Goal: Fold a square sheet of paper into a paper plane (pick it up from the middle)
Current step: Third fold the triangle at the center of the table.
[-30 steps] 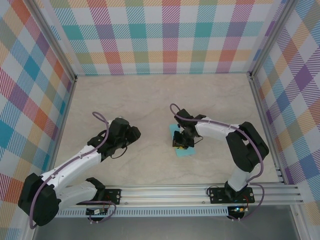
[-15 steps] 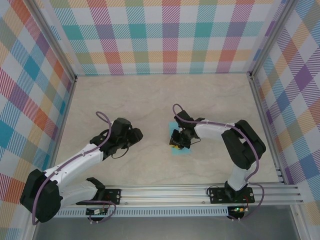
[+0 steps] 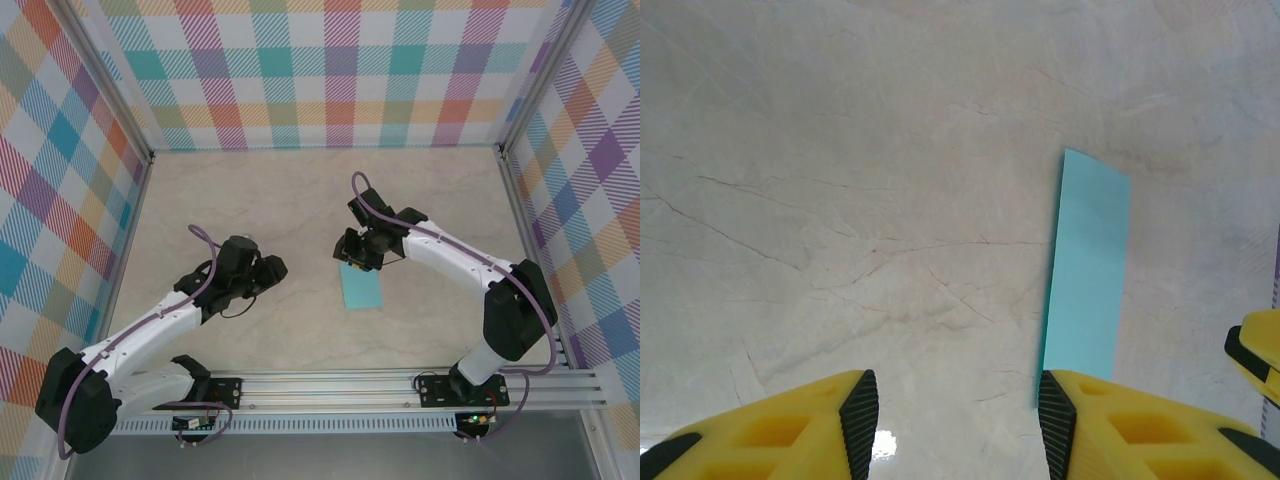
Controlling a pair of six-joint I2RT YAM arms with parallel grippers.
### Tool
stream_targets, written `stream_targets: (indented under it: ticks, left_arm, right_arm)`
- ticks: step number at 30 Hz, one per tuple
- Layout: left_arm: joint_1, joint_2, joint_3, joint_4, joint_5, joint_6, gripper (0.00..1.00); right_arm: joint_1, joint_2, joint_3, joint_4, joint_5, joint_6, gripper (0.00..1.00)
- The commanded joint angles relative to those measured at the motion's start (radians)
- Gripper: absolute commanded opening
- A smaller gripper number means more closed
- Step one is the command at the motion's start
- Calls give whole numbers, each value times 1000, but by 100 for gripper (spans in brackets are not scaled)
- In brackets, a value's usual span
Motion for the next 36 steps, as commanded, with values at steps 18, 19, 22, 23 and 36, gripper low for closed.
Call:
stream_targets:
  ticks: [18, 19, 22, 23, 36]
  left_arm:
    - [-13, 200, 156, 96, 187, 72, 42]
    - [-26, 235, 185, 105, 196, 77, 40]
    - [-76, 358, 301, 93, 213, 112, 36]
    - [-92, 399, 338, 80, 210, 123, 35]
    - [-146, 859, 674, 57, 242, 158, 22]
  right_arm:
    - [-114, -115, -138, -38, -38, -125, 43]
    - [-139, -141, -182, -23, -50, -132, 43]
    - [-221, -212, -317, 62, -123, -150, 43]
    - [-246, -223, -348, 85, -154, -163, 42]
    - [-330, -199, -521, 230, -311, -245, 45]
